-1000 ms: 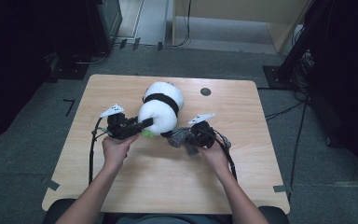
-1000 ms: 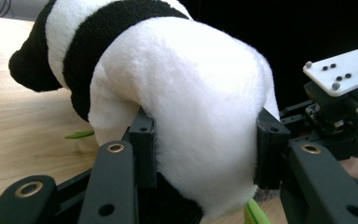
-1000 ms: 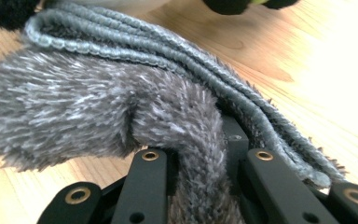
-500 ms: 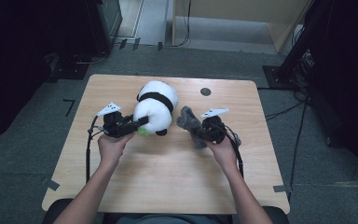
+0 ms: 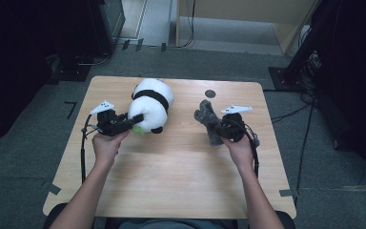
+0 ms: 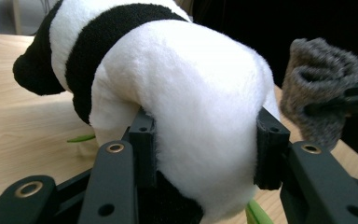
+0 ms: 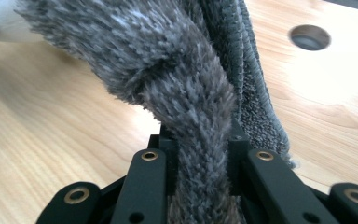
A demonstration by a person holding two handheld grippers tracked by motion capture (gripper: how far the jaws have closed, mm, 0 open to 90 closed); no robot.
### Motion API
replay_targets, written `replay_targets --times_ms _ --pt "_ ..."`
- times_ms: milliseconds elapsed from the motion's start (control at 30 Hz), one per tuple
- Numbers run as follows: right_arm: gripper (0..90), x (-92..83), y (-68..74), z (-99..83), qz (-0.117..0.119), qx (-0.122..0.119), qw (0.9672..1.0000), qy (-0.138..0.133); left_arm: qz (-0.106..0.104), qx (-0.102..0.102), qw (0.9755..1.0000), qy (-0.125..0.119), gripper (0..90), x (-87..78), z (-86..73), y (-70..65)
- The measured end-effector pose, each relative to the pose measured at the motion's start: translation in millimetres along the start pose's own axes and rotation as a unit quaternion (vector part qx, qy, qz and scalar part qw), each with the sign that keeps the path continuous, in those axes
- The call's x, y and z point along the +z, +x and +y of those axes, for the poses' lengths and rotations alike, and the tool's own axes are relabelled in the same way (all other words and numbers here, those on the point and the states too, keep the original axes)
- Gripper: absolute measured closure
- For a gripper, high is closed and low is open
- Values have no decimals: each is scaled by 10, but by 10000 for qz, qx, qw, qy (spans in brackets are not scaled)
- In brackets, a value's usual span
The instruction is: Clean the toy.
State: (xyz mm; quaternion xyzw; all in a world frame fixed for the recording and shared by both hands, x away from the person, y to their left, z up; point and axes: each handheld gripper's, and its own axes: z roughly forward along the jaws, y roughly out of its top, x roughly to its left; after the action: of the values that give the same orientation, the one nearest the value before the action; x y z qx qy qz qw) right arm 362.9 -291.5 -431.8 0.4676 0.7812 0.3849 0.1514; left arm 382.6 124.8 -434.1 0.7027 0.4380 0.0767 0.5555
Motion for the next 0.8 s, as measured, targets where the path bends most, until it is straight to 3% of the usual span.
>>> replay_targets --times_ms 233,433,800 --pt "770 -41 -242 19 -243 116 9996 0 185 -46 9998 -65 536 -49 -8 188" --pt "770 1 -442 0 -401 282 9988 52 312 -218 9992 -91 536 -131 4 331" --pt "769 68 -767 -111 -494 677 9964 142 609 -15 9981 -71 529 -216 -28 574"
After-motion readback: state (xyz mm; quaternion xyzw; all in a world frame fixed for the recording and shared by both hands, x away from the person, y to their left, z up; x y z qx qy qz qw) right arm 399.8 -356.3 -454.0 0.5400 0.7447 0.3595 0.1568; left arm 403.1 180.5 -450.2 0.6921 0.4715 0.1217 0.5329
